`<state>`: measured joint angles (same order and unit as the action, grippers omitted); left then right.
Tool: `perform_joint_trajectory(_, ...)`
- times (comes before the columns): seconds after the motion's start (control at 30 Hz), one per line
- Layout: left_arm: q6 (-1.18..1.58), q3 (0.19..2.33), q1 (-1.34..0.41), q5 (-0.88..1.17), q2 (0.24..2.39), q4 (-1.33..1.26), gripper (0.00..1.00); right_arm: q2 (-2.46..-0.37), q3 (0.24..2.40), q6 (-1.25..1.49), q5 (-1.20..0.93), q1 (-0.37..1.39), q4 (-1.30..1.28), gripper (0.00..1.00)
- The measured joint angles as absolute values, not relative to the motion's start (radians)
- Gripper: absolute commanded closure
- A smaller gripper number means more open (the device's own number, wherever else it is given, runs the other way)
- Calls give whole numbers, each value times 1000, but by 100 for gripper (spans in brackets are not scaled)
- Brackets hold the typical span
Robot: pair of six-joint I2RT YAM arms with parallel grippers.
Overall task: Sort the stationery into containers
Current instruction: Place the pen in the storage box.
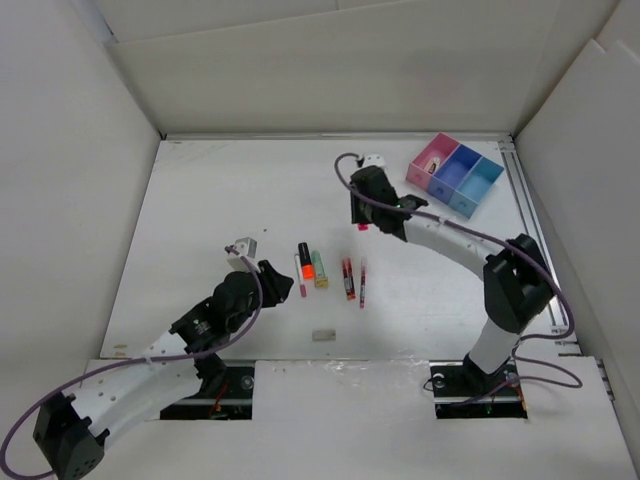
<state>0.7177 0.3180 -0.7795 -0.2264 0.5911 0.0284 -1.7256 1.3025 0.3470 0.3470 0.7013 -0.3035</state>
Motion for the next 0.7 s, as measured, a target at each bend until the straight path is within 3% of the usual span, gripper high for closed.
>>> perform_joint_trajectory(0.33, 711, 308, -780, -206, 633, -1, 71, -1795, 1489, 315, 268, 253, -275, 81)
perform_joint_trajectory(0.7, 702, 307, -780, -192, 653, -20, 71, -1962, 1557, 389, 225, 0, -269, 78)
